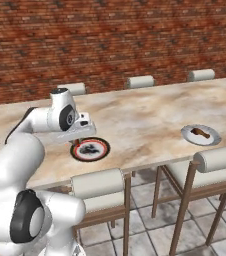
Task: Take the chicken drumsticks from the pan and place one on each plate on the dining counter.
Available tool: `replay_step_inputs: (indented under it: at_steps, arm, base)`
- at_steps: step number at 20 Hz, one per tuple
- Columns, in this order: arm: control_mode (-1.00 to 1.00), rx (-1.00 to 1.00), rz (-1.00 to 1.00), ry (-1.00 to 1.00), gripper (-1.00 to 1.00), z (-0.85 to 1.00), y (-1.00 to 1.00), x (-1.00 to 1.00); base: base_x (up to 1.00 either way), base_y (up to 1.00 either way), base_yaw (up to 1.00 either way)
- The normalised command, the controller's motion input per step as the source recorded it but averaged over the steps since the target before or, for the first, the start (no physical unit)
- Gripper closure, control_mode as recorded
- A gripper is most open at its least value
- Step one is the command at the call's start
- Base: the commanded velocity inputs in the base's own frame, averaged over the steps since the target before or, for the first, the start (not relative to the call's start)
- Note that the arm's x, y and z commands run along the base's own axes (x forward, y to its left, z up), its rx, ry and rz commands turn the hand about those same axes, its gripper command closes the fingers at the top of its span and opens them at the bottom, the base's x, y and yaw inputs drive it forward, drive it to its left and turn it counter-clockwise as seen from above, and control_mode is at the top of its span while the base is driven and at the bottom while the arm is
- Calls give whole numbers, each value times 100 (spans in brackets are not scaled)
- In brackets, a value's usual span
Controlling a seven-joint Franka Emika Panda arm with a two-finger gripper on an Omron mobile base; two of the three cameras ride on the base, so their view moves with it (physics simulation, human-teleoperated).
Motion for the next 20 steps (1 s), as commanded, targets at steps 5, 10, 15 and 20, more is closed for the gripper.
replay_step_inputs:
  at_steps: [5,10,15,20]
  arm:
    - [-100,-1,12,1,100,-85,8,81]
    - [-100,0,11,-2,100,-66,0,79]
    - [-100,0,8,-5,100,-55,0,78]
    - [-100,0,9,-1,100,-46,0,66]
  base:
    - [0,0,0]
    - [0,0,0]
    - [0,0,0]
    - [0,0,0]
